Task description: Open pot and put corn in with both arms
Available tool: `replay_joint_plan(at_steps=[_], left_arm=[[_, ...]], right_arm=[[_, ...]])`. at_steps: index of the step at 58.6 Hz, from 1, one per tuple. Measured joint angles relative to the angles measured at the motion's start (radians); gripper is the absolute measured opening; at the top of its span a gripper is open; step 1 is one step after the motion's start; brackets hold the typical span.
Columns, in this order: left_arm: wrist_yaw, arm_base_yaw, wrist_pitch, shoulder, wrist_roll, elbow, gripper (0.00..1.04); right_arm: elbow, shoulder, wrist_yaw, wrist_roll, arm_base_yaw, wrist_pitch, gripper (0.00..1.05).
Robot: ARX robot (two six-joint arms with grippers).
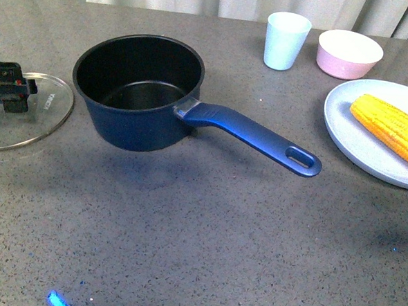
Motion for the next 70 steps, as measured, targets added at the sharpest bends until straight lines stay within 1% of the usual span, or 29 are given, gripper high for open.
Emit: replay_joint_plan(at_steps=[8, 13, 17, 22, 39, 40, 42, 43, 44, 45, 46, 47, 49, 56, 59, 61, 64, 65, 69, 70], left_arm=[[0.002, 0.000, 0.005, -0.003, 0.000, -0.006, 0.86], [0.004, 0.000, 0.005, -0.013, 0.002, -0.020, 0.97], [0.013, 0.000, 0.005, -0.041, 0.003, -0.046, 0.95], [0.032, 0.006, 0.002, -0.126, 0.002, -0.100, 0.96], [0.150, 0.072, -0.076, -0.502, 0.011, -0.276, 0.96], [0.143, 0.071, -0.066, -0.509, 0.011, -0.282, 0.95], [0.111, 0.070, 0.020, -0.524, 0.007, -0.306, 0.90], [0.085, 0.067, 0.102, -0.534, 0.007, -0.328, 0.86], [0.080, 0.067, 0.118, -0.535, 0.007, -0.334, 0.85], [0.069, 0.064, 0.175, -0.543, 0.006, -0.354, 0.81], [0.065, 0.063, 0.199, -0.547, 0.006, -0.364, 0.79], [0.057, 0.059, 0.251, -0.560, 0.005, -0.390, 0.75], [0.050, 0.050, 0.294, -0.583, 0.004, -0.423, 0.69], [0.032, 0.023, 0.307, -0.674, 0.003, -0.517, 0.47], [0.025, 0.016, 0.303, -0.705, 0.003, -0.544, 0.40], [0.019, 0.010, 0.294, -0.737, 0.003, -0.568, 0.33], [0.014, 0.004, 0.285, -0.767, 0.003, -0.589, 0.26], [0.009, 0.001, 0.279, -0.785, 0.003, -0.602, 0.22], [-0.001, -0.006, 0.261, -0.829, 0.003, -0.629, 0.12], [-0.003, -0.009, 0.253, -0.848, 0.003, -0.641, 0.08]], right_arm=[[0.000, 0.000, 0.000, 0.000, 0.000, 0.000, 0.96], [0.000, 0.000, 0.000, 0.000, 0.000, 0.000, 0.96], [0.000, 0.000, 0.000, 0.000, 0.000, 0.000, 0.96], [0.000, 0.000, 0.000, 0.000, 0.000, 0.000, 0.96], [0.000, 0.000, 0.000, 0.000, 0.000, 0.000, 0.96], [0.000, 0.000, 0.000, 0.000, 0.000, 0.000, 0.96], [0.000, 0.000, 0.000, 0.000, 0.000, 0.000, 0.96], [0.000, 0.000, 0.000, 0.000, 0.000, 0.000, 0.96], [0.000, 0.000, 0.000, 0.000, 0.000, 0.000, 0.96], [0.000, 0.000, 0.000, 0.000, 0.000, 0.000, 0.96], [0.000, 0.000, 0.000, 0.000, 0.000, 0.000, 0.96], [0.000, 0.000, 0.000, 0.000, 0.000, 0.000, 0.96], [0.000, 0.000, 0.000, 0.000, 0.000, 0.000, 0.96], [0.000, 0.000, 0.000, 0.000, 0.000, 0.000, 0.96], [0.000, 0.000, 0.000, 0.000, 0.000, 0.000, 0.96], [0.000, 0.000, 0.000, 0.000, 0.000, 0.000, 0.96], [0.000, 0.000, 0.000, 0.000, 0.000, 0.000, 0.96], [0.000, 0.000, 0.000, 0.000, 0.000, 0.000, 0.96], [0.000, 0.000, 0.000, 0.000, 0.000, 0.000, 0.96], [0.000, 0.000, 0.000, 0.000, 0.000, 0.000, 0.96]])
